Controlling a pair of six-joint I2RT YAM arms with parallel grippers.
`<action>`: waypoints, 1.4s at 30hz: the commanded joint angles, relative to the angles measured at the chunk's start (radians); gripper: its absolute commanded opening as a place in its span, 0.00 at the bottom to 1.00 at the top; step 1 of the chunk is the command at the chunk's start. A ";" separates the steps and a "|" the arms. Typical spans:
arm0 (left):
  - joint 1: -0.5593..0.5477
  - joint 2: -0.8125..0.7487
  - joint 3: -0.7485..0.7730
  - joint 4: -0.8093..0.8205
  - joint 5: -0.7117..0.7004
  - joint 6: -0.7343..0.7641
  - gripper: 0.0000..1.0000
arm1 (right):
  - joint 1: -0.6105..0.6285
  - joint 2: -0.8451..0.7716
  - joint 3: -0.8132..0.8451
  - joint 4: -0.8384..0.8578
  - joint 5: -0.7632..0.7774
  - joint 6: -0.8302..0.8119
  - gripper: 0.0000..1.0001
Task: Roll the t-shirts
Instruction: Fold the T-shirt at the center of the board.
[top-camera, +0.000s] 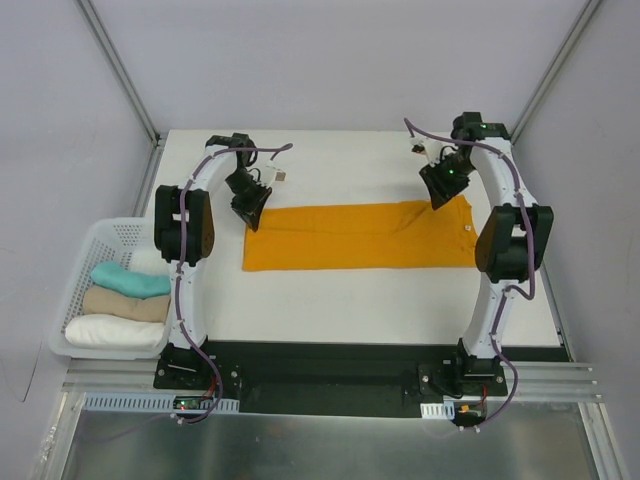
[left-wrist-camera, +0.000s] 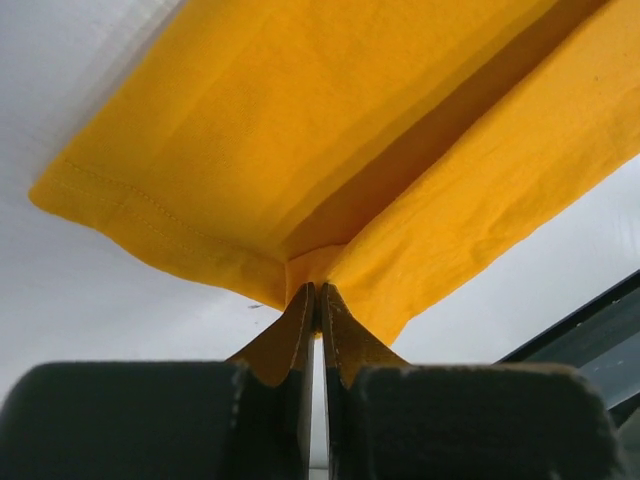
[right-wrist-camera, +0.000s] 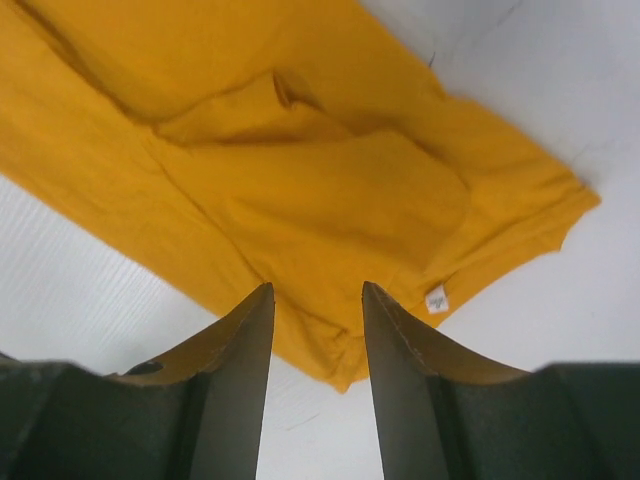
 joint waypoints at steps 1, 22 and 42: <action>0.007 0.028 -0.022 -0.046 -0.058 -0.113 0.03 | 0.054 0.115 0.107 0.059 0.038 0.045 0.44; 0.007 -0.003 -0.045 -0.030 -0.068 -0.167 0.24 | 0.129 0.305 0.169 0.054 0.016 0.105 0.47; 0.007 -0.021 -0.064 -0.030 -0.061 -0.163 0.24 | 0.201 0.123 0.072 0.181 0.005 0.082 0.06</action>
